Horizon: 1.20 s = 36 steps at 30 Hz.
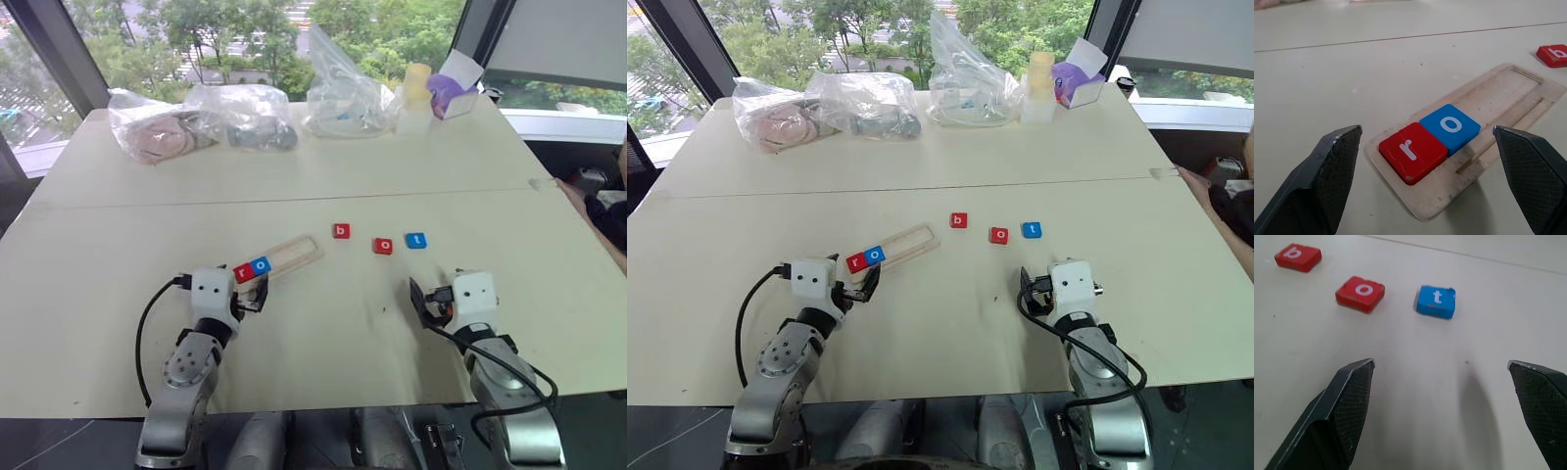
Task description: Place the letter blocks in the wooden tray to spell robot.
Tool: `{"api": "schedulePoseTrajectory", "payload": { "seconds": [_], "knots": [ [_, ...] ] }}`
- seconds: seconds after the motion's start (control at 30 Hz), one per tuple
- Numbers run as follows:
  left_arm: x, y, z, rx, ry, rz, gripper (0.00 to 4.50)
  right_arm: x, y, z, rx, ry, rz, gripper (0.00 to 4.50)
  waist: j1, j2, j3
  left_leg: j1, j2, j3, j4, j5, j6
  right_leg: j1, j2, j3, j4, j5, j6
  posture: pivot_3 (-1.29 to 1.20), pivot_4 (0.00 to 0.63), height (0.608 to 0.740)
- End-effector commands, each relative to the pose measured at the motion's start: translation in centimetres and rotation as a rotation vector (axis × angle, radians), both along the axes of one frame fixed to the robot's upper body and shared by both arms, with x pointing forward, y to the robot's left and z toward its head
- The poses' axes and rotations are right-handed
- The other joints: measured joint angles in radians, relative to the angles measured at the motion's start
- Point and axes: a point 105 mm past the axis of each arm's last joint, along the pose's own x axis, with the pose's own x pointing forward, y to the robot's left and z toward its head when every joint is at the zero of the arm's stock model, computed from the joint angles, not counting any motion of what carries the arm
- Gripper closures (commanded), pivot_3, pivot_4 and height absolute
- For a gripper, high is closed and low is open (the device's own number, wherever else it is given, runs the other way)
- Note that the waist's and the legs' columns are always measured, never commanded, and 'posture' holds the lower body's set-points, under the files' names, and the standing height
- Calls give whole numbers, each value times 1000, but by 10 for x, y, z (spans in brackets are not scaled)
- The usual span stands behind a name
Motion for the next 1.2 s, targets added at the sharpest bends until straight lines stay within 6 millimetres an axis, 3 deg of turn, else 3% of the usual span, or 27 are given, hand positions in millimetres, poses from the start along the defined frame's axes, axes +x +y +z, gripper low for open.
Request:
{"api": "schedulePoseTrajectory", "payload": {
  "seconds": [0.03, 0.83, 1.0, 1.2],
  "knots": [
    [-2, -2, 9, 6, -44, -7, 0, 2, 3, 7, 5, -37, 13, 64, 4, 0, 0, 0, 0, 0, 0, 0, 0, 0, 0, 0, 0, 0, 0, 0, 150, 740],
    [-6, 5, 12, 10, -58, -12, 0, 4, 8, 6, -11, -25, 67, 64, 13, 0, 0, 0, 0, 0, 0, 0, 0, 0, 0, 0, 0, 0, 0, 0, 150, 740],
    [-3, 14, 26, 69, -87, -81, 0, 12, 12, 23, -93, -63, 193, 64, 12, 0, 0, 0, 0, 0, 0, 0, 0, 0, 0, 0, 0, 0, 0, 0, 150, 740],
    [-1, 14, 54, 127, -95, -362, 0, 18, 21, 50, -101, 0, 446, 64, 12, 0, 0, 0, 0, 0, 1, 0, 0, 0, 1, -1, 0, 0, -1, 0, 150, 740]
  ]
}}
